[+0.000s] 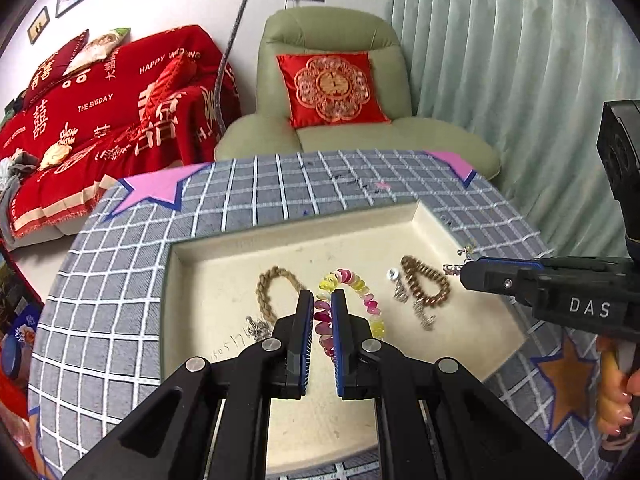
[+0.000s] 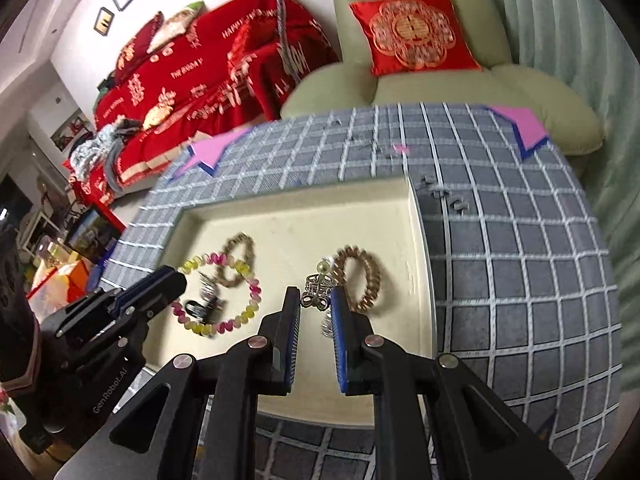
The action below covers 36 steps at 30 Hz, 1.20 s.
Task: Organize jewelry
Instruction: 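Carry the beaded bracelet and silver pendant over the box tray with both tools, then open both tools to drop the bracelet and pendant into the tray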
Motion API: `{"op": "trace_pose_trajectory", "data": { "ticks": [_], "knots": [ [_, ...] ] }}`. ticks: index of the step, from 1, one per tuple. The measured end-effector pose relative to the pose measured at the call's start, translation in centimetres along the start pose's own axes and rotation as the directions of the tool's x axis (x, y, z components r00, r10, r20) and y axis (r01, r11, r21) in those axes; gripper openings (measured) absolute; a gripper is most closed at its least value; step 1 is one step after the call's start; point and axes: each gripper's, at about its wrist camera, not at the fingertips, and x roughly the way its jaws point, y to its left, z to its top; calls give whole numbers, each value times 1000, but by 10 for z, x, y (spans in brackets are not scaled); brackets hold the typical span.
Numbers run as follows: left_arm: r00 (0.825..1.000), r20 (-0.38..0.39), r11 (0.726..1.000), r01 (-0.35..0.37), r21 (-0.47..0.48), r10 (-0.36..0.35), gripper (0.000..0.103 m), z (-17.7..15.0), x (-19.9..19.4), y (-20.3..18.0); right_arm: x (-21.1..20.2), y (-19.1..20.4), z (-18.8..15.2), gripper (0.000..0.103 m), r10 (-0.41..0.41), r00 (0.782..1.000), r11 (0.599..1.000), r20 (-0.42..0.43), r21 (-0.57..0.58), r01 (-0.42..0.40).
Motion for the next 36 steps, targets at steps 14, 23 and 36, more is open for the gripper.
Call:
{"op": "trace_pose_trajectory", "data": {
  "ticks": [14,23,36],
  "knots": [
    [994,-92,997,-49,66,55,19,-16,38,-14,46,-8,-23,17,-32,996,999,-79,-6,32],
    [990,-114,992,-76,98,87,19,-19,44,-19,49,-12,-25,20,-28,995,1000,-92,7,29],
    [992,-74,991,-96,91,103,19,-14,18,-19,16,-7,-17,50,45,999,997,-12,68,-44]
  ]
}}
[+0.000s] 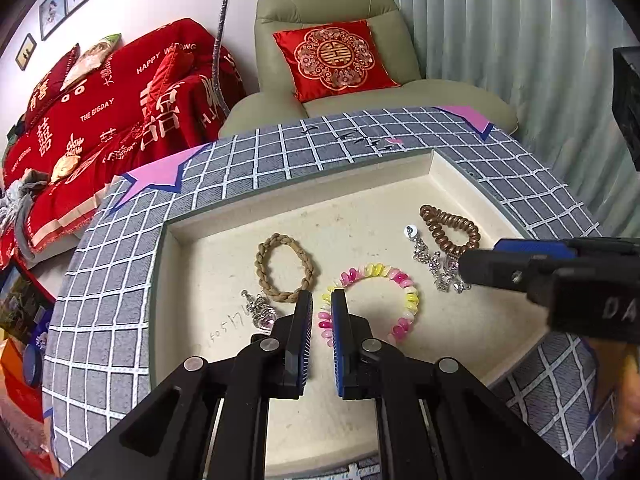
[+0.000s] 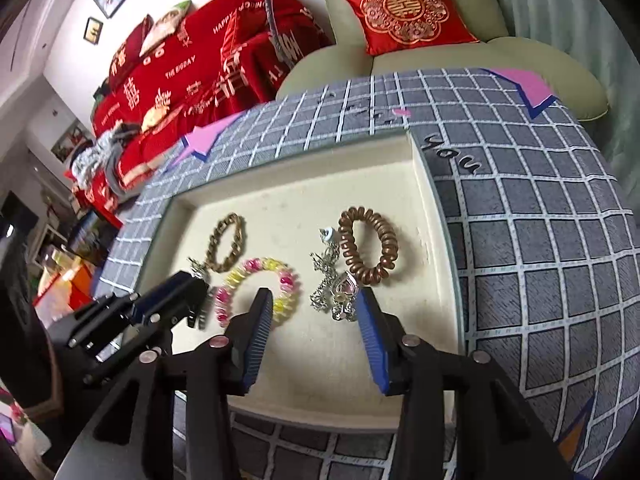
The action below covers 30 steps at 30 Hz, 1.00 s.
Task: Organize jewelry
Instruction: 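Open both tools to drop the bracelet and pendant into the tray, then move the right tool to the silver hair pin and grasp it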
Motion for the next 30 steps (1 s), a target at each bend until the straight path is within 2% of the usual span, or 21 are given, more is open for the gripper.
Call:
{"op": "trace_pose_trajectory", "data": {
  "ticks": [13,23,24,25,26,27,28,30],
  "knots": [
    [999,27,998,32,-52,-30,19,-20,-45,15,-44,0,-27,55,32,999,998,33,44,-33],
    [999,34,995,46,-89,-43,20,-52,-76,30,-51,15,-86,55,39,998,999,-42,-10,-40],
    [998,33,994,49,-94,-46,23,-56,-78,31,-51,18,-93,55,33,998,999,-50,-25,-34],
    [998,30,993,55,-100,-52,67,-60,-80,33,-50,20,-98,55,28,998,999,-57,-38,-30],
    [998,28,992,52,-111,-49,99,-63,-83,35,-49,21,-104,55,23,998,998,-64,-51,-27],
    [998,56,991,35,-129,-28,103,-67,-88,37,-49,23,-111,55,19,997,998,-70,-64,-24],
    [997,76,991,23,-131,-13,103,-72,-93,39,-50,25,-116,55,17,997,997,-74,-76,-22],
    [997,74,992,20,-127,-11,103,-76,-96,41,-50,29,-126,55,14,997,994,-81,-104,-23]
  ]
}}
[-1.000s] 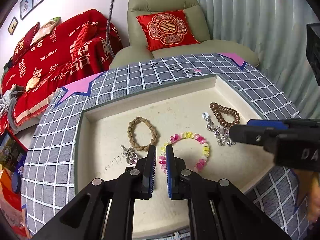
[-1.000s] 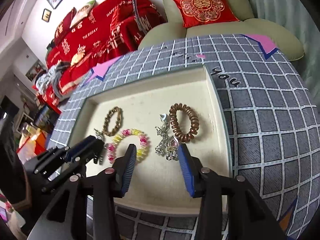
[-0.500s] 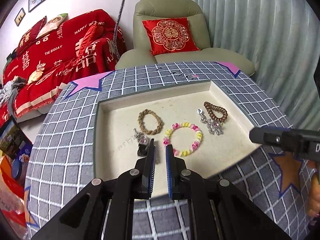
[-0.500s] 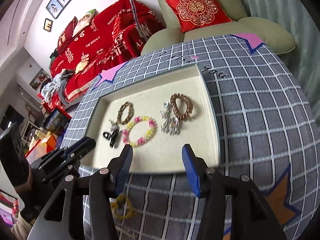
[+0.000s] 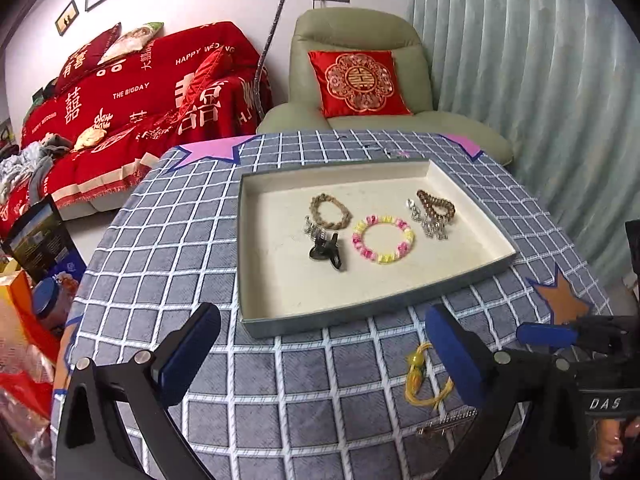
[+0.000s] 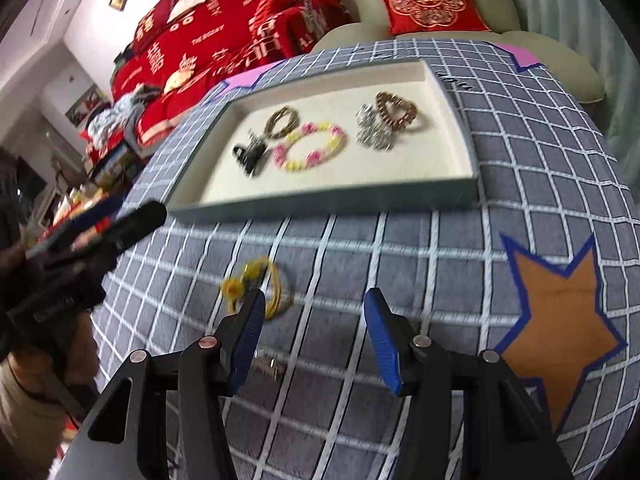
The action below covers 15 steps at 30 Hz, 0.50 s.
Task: Organize jewelry
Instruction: 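Move the right tool to the silver hair pin and grasp it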
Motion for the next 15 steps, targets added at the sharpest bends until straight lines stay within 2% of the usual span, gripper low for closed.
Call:
{"op": "trace_pose_trajectory", "data": {
  "ticks": [7,15],
  "knots": [
    [999,-12,999,-30,-13,30,103,-18,-5,12,7,23,-25,55,18,999,992,-29,-121,-21],
    [998,-30,997,-60,-38,59,103,-31,-10,25,22,59,-35,55,-3,999,959,-39,-283,-8]
  ]
}}
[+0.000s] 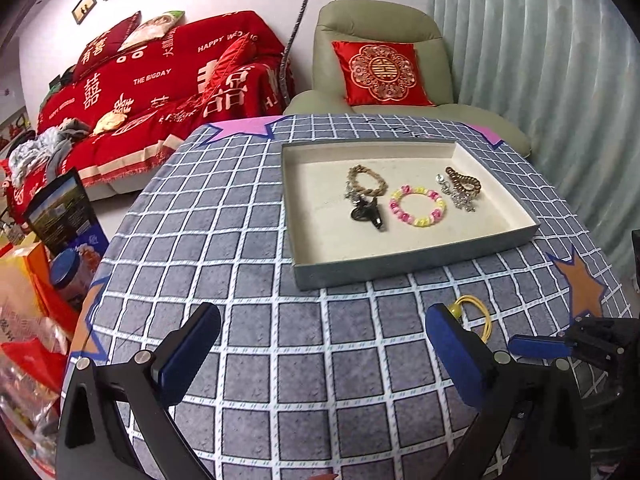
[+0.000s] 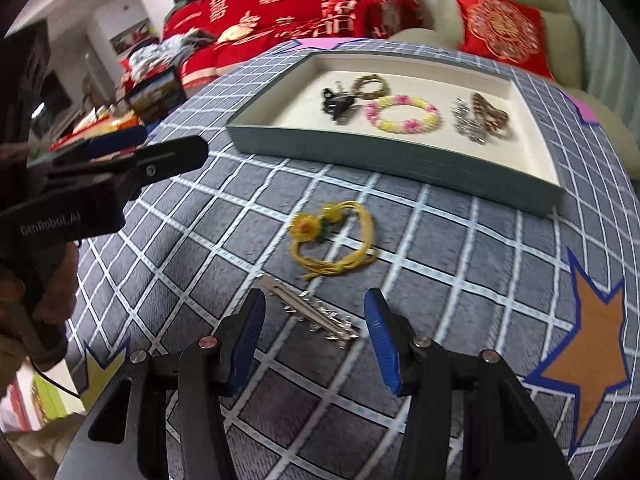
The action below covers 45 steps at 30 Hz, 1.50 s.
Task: Organize jewelry
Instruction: 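Move the right tool to the silver hair pin and grasp it, then grasp the yellow hair tie with the left tool while the right tool holds the hair pin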
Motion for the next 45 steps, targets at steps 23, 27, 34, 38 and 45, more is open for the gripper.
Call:
{"op": "trace_pose_trajectory", "data": {
  "ticks": [23,27,34,38,45],
  "knots": [
    [984,-83,981,163,104,-155,103,-12,25,-55,-22,-39,-28,20,-192,981,975,27,118,188],
    [976,-119,974,194,118,-180,97,-11,35,-72,-32,-56,-36,20,-202,979,966,30,171,195],
    [965,-146,965,235,119,-217,97,-8,46,-96,-47,-70,-46,7,-173,983,963,64,221,155],
    [965,-143,963,236,128,-218,97,-6,45,-102,-54,-77,-50,6,-165,983,958,82,250,140],
    [973,-140,973,198,118,-182,97,-6,44,-99,-57,-82,-48,29,-114,988,957,106,279,81]
  ]
}}
